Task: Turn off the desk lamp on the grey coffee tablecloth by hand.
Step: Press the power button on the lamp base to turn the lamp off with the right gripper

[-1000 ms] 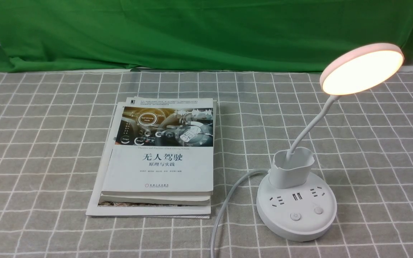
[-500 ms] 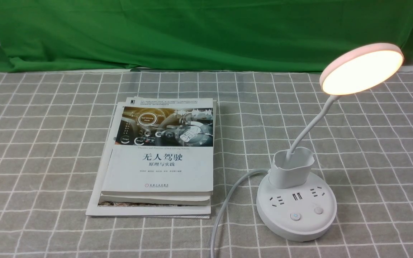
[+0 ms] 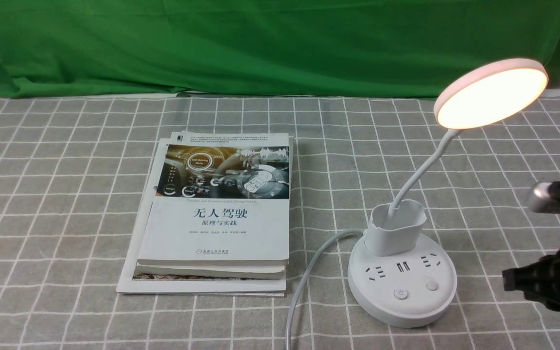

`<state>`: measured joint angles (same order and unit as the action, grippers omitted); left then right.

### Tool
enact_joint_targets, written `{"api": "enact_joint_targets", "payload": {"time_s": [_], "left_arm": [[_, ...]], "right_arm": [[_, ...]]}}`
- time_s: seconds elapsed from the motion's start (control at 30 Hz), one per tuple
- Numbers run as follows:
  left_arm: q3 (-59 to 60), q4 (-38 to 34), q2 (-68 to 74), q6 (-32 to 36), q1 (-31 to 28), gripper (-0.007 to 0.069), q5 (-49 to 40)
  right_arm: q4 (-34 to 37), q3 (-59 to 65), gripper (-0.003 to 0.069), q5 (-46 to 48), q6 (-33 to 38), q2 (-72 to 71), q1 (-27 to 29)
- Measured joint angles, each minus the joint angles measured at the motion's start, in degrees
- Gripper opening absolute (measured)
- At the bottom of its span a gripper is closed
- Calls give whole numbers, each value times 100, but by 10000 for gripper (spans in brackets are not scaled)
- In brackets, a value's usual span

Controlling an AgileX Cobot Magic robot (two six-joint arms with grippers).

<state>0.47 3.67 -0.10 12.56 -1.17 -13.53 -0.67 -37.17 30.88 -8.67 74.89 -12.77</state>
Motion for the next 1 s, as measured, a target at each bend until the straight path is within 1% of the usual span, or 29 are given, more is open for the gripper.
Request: {"api": "enact_joint_targets", "payload": {"time_s": [0.07,0.1,0.13,0.23,0.37,0.7,1.0], "left_arm": [[0,0,0,0,0,20,0],[0,0,0,0,0,20,0],[0,0,0,0,0,20,0],[0,0,0,0,0,20,0],[0,0,0,0,0,20,0],[0,0,0,0,0,20,0],[0,0,0,0,0,20,0]], "right_arm": [[13,-281,42,20,79,254,-363],[19,-281,41,20,80,254,-397],[20,-436,41,20,111,383,-681],[67,-637,41,-19,193,547,-1127],[67,-698,41,-283,217,738,-1425],[67,-709,41,-683,217,1355,-1449],[67,-812,38,-546,217,1670,-1449]]}}
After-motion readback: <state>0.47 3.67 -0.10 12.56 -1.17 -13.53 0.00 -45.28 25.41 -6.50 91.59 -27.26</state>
